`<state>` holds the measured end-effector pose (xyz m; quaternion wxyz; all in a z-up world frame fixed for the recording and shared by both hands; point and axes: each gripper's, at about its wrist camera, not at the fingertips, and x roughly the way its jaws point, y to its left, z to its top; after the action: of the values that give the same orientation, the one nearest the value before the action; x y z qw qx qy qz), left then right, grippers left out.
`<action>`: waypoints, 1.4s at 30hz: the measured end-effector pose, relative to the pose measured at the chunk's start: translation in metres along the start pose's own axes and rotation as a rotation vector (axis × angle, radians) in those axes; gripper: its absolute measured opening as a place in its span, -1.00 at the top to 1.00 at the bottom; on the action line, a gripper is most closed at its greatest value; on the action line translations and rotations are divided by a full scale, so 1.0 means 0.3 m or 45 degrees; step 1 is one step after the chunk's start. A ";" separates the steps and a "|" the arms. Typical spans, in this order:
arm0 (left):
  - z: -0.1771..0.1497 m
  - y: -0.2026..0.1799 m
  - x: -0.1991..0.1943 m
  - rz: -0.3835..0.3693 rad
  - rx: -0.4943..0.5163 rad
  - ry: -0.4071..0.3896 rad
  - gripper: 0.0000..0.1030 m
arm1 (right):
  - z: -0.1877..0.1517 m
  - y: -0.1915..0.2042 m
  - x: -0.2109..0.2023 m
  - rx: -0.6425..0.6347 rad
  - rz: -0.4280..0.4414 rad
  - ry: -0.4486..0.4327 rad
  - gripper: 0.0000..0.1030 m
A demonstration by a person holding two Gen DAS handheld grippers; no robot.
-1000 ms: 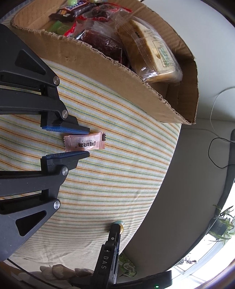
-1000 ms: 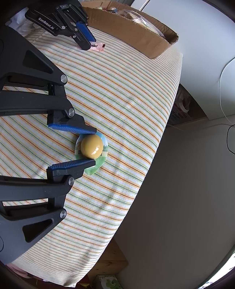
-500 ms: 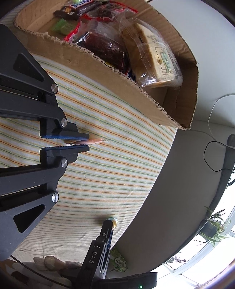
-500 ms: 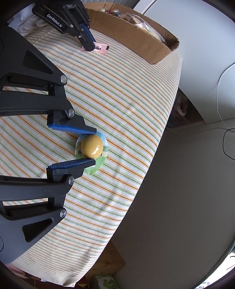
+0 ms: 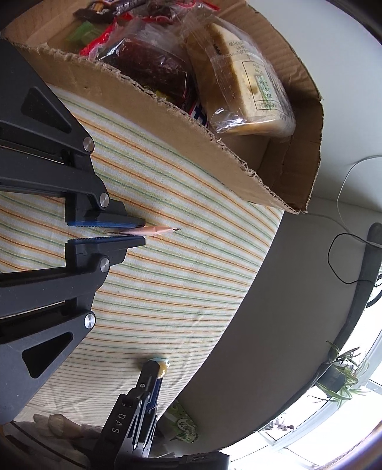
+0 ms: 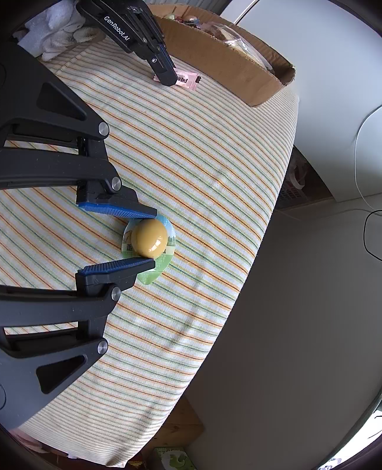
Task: Organize snacks
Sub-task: 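Carry the yellow candy with the right tool while the left tool carries the pink candy to the box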
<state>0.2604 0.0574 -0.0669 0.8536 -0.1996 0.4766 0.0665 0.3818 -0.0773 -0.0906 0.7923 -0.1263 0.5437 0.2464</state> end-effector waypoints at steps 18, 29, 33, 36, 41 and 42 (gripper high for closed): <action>0.040 0.035 -0.206 -0.065 -0.022 -0.102 0.92 | 0.065 0.146 -0.189 -0.047 0.059 -0.065 0.46; 0.063 0.201 -0.351 -0.006 -0.077 -0.148 0.92 | 0.156 0.454 -0.257 -0.174 0.139 -0.094 0.46; 0.074 0.260 -0.387 0.016 -0.092 -0.160 0.92 | 0.187 0.562 -0.254 -0.211 0.158 -0.087 0.46; 0.080 0.297 -0.403 0.028 -0.109 -0.164 0.92 | 0.201 0.632 -0.255 -0.229 0.172 -0.077 0.46; 0.074 0.366 -0.425 0.033 -0.133 -0.162 0.92 | 0.224 0.719 -0.237 -0.254 0.185 -0.058 0.46; 0.074 0.375 -0.425 0.034 -0.137 -0.160 0.92 | 0.229 0.730 -0.231 -0.253 0.192 -0.054 0.46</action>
<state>0.1753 0.1786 0.0193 0.8690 -0.2343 0.4202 0.1158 0.3013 0.1228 0.0141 0.7663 -0.1576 0.5079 0.3606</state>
